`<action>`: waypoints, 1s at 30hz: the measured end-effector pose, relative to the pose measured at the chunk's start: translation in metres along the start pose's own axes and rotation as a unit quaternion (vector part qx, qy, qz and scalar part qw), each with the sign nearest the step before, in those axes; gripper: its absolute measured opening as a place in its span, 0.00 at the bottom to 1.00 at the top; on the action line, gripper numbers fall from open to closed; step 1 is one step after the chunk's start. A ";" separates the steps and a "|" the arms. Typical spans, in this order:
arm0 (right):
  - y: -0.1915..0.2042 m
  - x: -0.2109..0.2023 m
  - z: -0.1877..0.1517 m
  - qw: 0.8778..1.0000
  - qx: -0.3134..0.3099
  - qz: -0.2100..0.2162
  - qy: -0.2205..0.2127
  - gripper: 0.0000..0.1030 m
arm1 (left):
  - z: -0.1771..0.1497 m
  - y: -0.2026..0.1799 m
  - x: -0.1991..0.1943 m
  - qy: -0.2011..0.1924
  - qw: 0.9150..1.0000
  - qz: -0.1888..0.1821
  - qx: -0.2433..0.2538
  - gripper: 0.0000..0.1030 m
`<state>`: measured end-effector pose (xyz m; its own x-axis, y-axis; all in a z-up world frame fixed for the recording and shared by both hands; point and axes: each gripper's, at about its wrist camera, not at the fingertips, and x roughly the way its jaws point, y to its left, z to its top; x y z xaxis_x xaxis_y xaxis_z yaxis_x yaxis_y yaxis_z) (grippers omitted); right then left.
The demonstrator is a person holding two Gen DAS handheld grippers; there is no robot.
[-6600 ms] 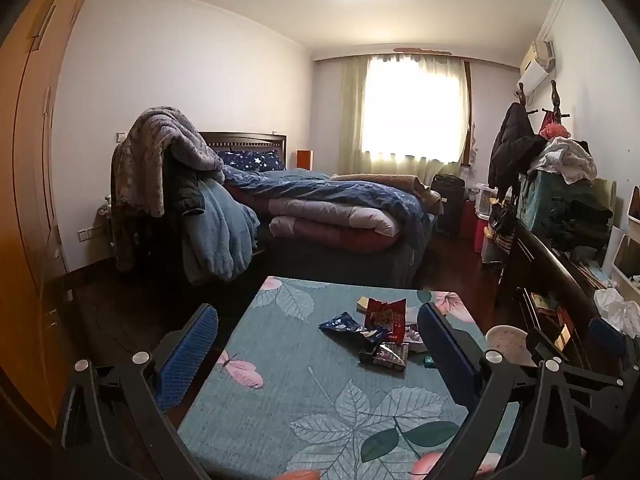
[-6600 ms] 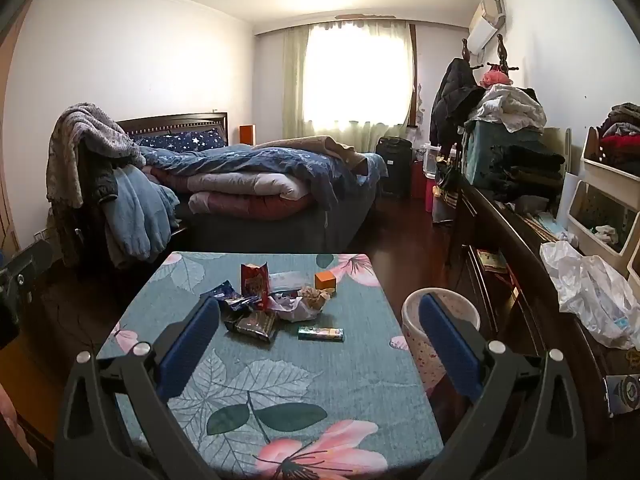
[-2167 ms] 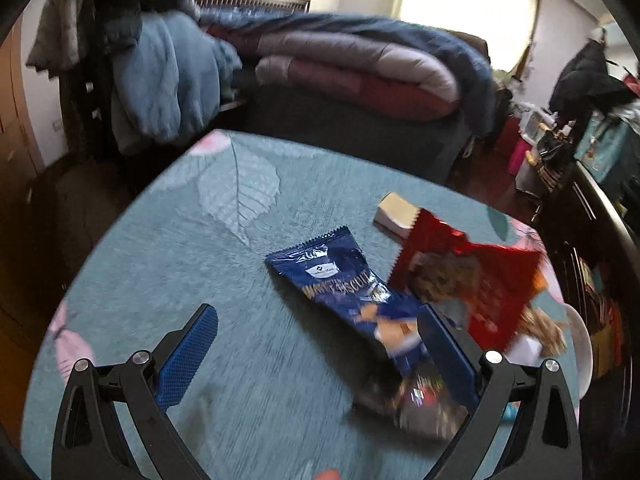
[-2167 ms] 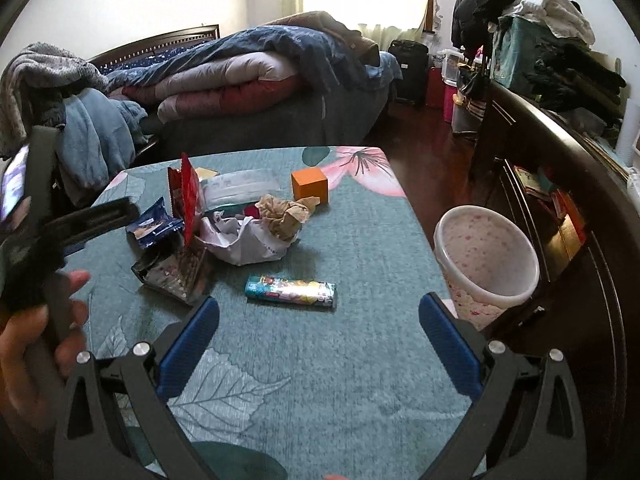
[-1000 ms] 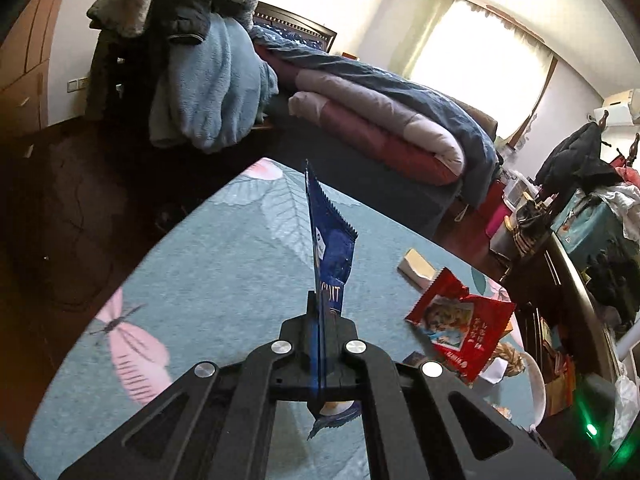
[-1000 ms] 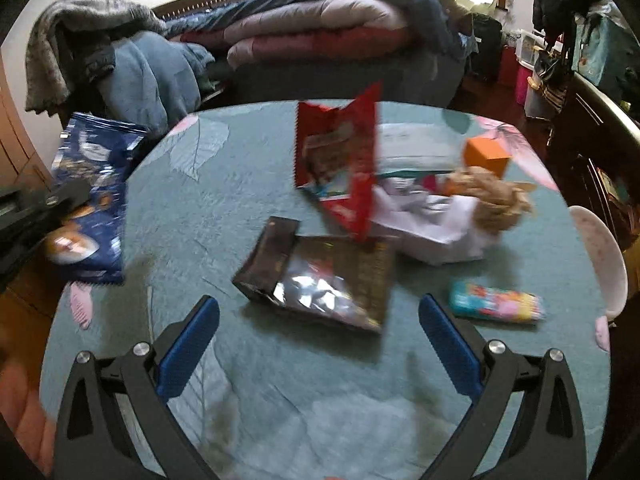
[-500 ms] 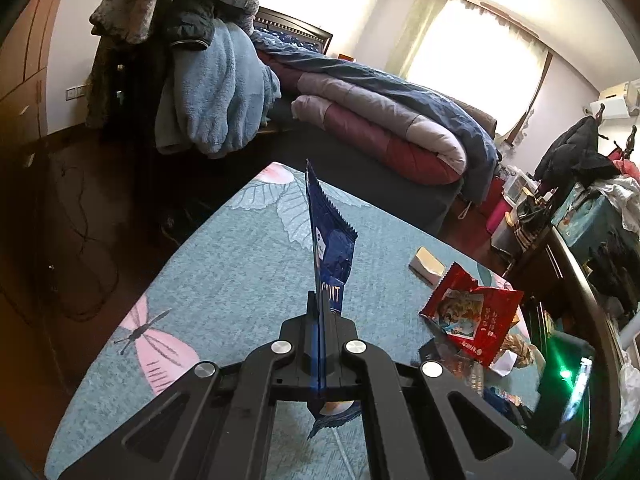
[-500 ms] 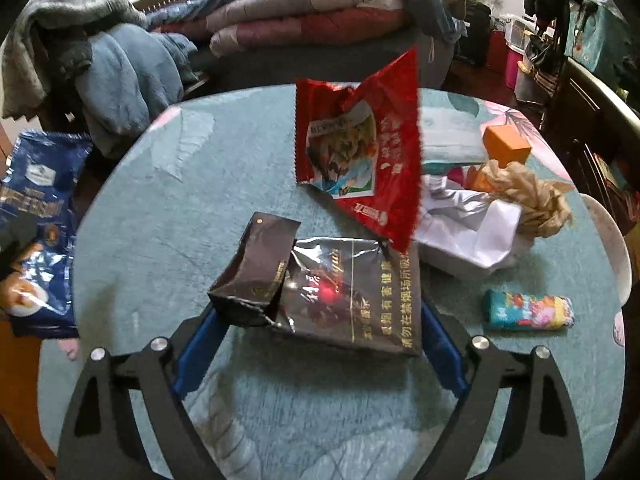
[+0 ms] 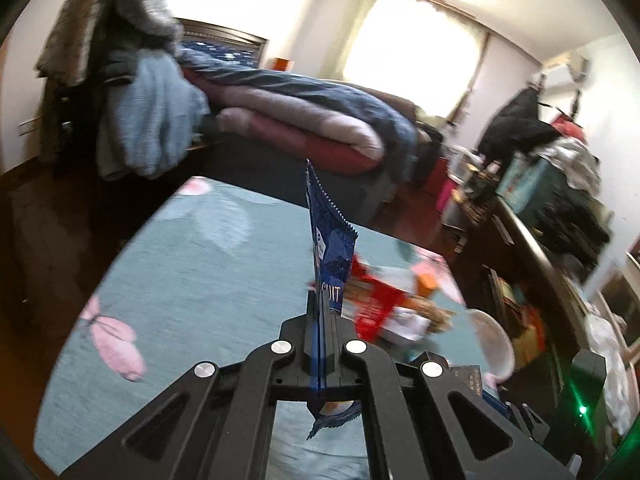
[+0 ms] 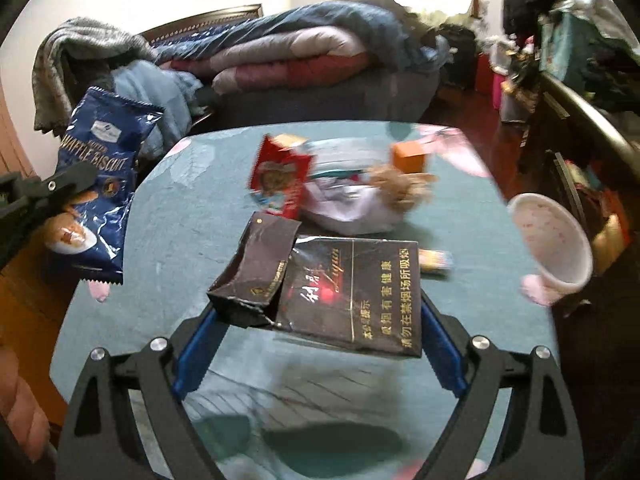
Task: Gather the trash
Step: 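Carry the blue bag and dark pack over the white wastebasket with both tools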
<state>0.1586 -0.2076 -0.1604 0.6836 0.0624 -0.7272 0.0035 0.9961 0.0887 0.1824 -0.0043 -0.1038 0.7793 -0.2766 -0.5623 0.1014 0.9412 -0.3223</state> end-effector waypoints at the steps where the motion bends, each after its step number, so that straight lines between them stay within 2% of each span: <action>1: -0.006 -0.005 -0.001 1.000 0.001 -0.007 -0.005 0.86 | -0.002 -0.008 0.000 0.001 1.000 -0.006 0.006 0.00; 9: -0.067 -0.039 -0.015 0.998 0.027 -0.047 -0.034 0.86 | -0.007 -0.081 0.009 0.011 0.996 -0.056 0.063 0.00; 14: -0.103 -0.048 -0.021 0.996 0.045 -0.069 -0.042 0.87 | -0.009 -0.123 0.018 0.011 0.992 -0.074 0.101 0.00; 25: -0.186 -0.043 -0.028 0.988 0.102 -0.111 -0.047 0.87 | -0.021 -0.212 0.061 0.027 0.977 -0.113 0.181 0.00; 30: -0.235 -0.030 -0.030 0.981 0.145 -0.123 -0.041 0.87 | -0.029 -0.257 0.099 0.055 0.964 -0.140 0.218 0.00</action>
<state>0.1153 -0.4412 -0.1803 0.6930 -0.1940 -0.6944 0.3742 0.9200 0.1164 0.2156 -0.2791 -0.0984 0.6162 -0.5284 -0.5840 0.5672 0.8122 -0.1364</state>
